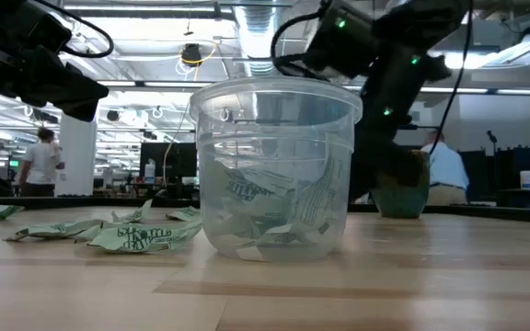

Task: Pick and place Stevia / Truvia into bins
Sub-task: Put the stevia packet into the bottom transparent container

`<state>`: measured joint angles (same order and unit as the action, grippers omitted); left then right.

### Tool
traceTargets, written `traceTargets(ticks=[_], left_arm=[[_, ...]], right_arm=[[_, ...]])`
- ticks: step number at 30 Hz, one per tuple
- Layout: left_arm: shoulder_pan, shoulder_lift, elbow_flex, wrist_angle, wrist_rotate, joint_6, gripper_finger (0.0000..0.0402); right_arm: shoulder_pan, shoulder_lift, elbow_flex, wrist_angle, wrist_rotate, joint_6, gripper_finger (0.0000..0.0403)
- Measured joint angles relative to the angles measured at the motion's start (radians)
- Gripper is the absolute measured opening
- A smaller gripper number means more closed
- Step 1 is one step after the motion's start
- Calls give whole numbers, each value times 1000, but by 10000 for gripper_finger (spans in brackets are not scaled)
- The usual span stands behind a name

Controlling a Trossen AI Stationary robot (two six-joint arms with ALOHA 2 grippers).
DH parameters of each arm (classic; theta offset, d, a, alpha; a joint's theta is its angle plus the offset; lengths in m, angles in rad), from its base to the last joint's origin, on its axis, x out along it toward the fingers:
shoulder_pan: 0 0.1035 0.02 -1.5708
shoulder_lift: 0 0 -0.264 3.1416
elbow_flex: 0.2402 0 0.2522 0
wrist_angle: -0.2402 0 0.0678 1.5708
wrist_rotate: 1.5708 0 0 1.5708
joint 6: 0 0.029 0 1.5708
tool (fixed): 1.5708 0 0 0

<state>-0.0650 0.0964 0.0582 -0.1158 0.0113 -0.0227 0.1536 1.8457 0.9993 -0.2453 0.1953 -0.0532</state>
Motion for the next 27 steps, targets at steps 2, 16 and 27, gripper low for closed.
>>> traceTargets(ticks=[2, 16, 27], left_arm=[[0, 0, 0, 0, 0, 0, 0], [0, 0, 0, 0, 0, 0, 0], [0, 0, 0, 0, 0, 0, 0]], right_arm=[[19, -51, 2, -45, 65, 1, 3], [193, -407, 5, 45, 41, -58, 2], [247, -305, 7, 182, -167, -18, 1]])
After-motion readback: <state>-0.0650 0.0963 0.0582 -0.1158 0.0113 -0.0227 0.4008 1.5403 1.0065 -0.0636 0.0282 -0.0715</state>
